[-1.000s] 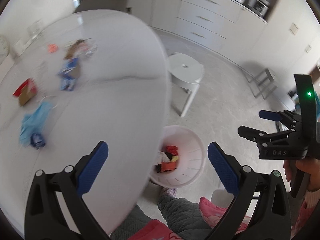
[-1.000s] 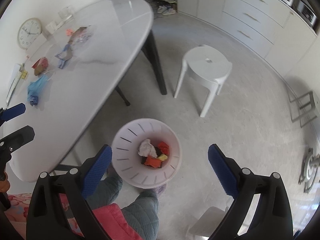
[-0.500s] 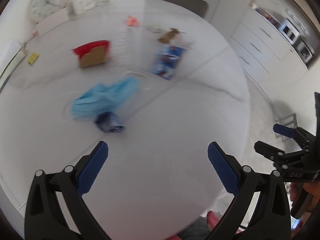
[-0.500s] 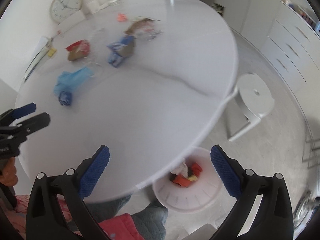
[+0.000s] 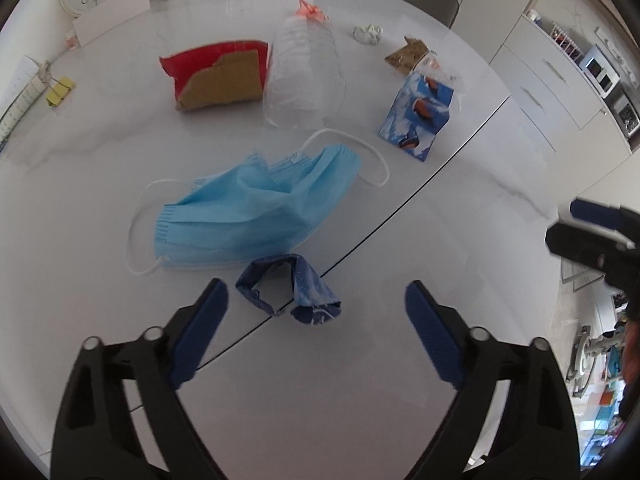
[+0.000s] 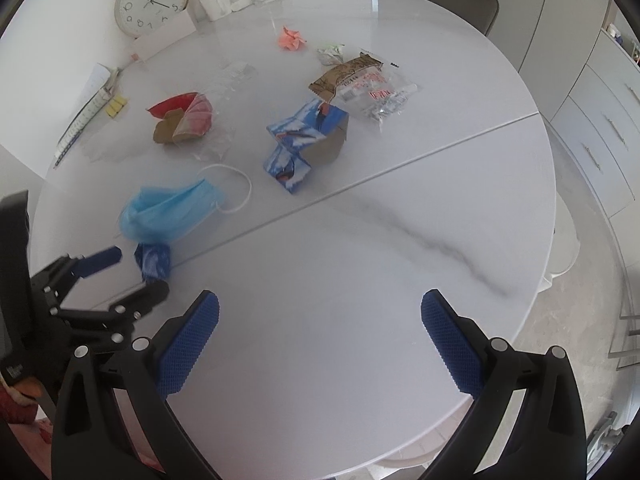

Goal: Collect trash
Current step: 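Grasp the blue wrapper on the table with the left gripper, then grasp the light blue face mask with the right gripper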

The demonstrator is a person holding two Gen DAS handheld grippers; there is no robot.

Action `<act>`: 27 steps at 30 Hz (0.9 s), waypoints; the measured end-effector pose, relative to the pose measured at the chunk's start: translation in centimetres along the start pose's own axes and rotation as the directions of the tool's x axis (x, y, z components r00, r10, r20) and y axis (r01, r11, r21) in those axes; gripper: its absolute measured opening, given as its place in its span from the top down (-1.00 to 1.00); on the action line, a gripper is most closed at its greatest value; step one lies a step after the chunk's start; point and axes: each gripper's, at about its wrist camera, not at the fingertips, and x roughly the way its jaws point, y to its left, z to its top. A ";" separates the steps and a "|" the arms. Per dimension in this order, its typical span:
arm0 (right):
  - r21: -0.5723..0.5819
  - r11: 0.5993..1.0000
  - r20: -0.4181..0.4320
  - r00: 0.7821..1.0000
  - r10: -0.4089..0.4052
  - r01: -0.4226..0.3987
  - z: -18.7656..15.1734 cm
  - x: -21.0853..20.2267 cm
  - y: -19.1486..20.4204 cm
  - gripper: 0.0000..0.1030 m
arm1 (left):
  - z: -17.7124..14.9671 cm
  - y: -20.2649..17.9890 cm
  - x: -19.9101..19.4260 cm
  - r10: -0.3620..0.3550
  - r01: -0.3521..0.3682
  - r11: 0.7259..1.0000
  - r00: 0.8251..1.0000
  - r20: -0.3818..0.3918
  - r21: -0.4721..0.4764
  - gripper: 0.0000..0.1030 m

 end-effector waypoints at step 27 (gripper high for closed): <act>-0.096 0.990 -0.011 0.995 0.102 -0.102 2.4 1.3 6.1 -0.95 | -0.9 5.1 -4.8 0.034 -0.031 0.996 0.999 0.033 -0.083 0.37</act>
